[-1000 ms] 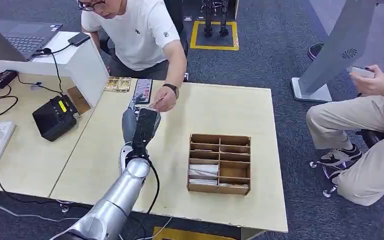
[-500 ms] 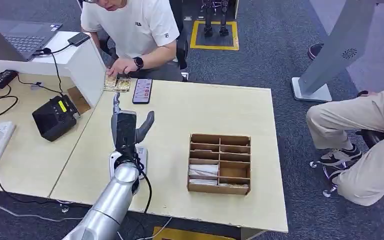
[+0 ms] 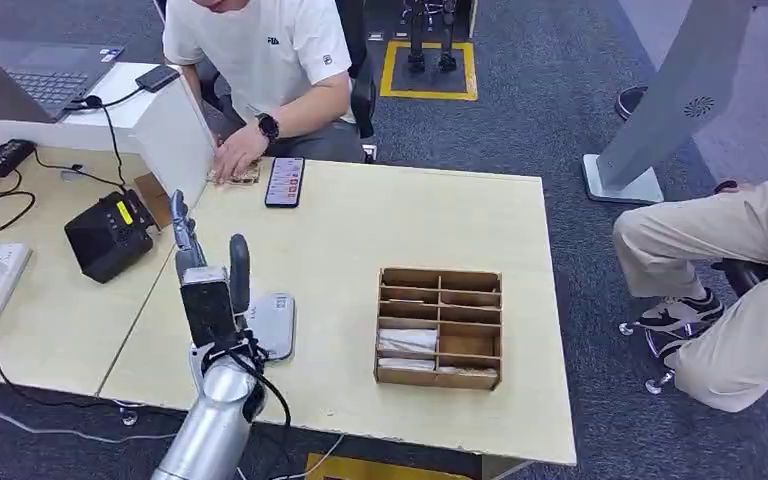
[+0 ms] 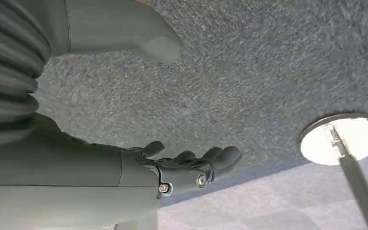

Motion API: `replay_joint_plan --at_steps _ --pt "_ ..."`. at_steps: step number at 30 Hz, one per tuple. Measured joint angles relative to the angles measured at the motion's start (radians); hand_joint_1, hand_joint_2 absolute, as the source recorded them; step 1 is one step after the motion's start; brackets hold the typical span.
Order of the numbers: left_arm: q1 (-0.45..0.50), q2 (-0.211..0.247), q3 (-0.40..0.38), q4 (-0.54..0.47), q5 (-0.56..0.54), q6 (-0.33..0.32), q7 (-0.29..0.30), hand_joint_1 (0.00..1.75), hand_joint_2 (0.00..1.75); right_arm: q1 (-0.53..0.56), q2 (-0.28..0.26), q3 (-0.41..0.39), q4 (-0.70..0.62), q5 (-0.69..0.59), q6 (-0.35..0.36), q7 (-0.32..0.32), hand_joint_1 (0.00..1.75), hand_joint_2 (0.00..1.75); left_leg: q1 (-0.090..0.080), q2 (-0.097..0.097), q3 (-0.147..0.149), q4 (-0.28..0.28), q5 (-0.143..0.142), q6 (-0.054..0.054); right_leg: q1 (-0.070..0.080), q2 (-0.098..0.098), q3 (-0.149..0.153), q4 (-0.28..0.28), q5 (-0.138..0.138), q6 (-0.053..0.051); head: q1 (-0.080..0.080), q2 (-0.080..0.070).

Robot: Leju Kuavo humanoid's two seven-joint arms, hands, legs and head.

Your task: Pass the card to the sensor for recognition and then transmit it.

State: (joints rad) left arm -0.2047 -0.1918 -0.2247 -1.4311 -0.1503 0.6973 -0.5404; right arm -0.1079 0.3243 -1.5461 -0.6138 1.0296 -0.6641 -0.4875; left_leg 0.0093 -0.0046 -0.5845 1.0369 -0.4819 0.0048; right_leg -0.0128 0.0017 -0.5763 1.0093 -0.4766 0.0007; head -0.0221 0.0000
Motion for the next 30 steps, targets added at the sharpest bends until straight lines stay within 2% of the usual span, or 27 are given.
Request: replay_joint_plan --at_steps 4,6,8,10,14,26,30 --pt "0.071 -0.051 0.0 -0.123 0.078 0.002 -0.099 0.0 0.0 0.001 0.0 0.0 -0.014 -0.028 0.0 0.001 0.0 1.75 0.0 0.0 0.0 0.0 -0.001 0.0 0.0 0.0 0.0 0.0 0.0 0.0 0.0 0.0" --pt "0.094 -0.069 0.001 -0.191 0.12 0.002 -0.119 0.0 0.0 0.001 0.0 0.0 -0.021 -0.043 0.0 0.001 0.0 1.75 0.0 0.0 -0.001 0.0 -0.001 0.001 0.0 0.0 0.0 0.0 0.0 0.0 0.002 0.0" --pt "0.108 -0.07 0.003 -0.25 0.155 0.002 -0.104 0.0 0.0 0.002 0.0 0.0 -0.029 -0.031 0.0 0.031 0.0 1.75 0.0 0.0 0.0 0.0 -0.001 0.001 0.0 0.0 0.001 0.0 0.0 0.0 0.0 0.0" --pt "0.124 -0.07 0.009 -0.297 0.233 0.002 -0.11 0.0 0.0 0.003 0.0 0.0 -0.031 -0.046 0.0 0.026 0.0 1.75 0.001 0.0 0.0 0.0 -0.001 0.0 0.0 0.0 0.001 0.0 0.0 0.0 0.0 0.0" --pt "0.147 -0.071 0.038 -0.359 0.279 0.002 -0.099 0.0 0.0 0.003 0.0 0.0 -0.033 -0.045 0.0 0.021 0.0 1.75 0.001 0.0 0.0 0.0 -0.001 0.0 0.0 -0.001 0.001 0.0 0.0 0.0 0.0 0.0" --pt "0.22 -0.078 0.196 -0.431 0.34 0.002 -0.102 0.0 0.0 0.003 0.0 0.0 -0.036 -0.029 0.0 0.035 0.0 1.75 0.001 0.0 0.0 0.0 -0.001 0.0 0.0 0.0 0.001 0.0 0.0 0.0 0.0 0.0" --pt "0.23 -0.079 0.225 -0.439 0.346 0.002 -0.101 0.0 0.0 0.003 0.0 0.0 -0.039 -0.029 0.0 0.035 0.0 1.75 0.001 0.0 0.0 0.0 -0.001 0.0 0.0 -0.001 0.001 0.0 0.0 0.0 0.0 0.0"
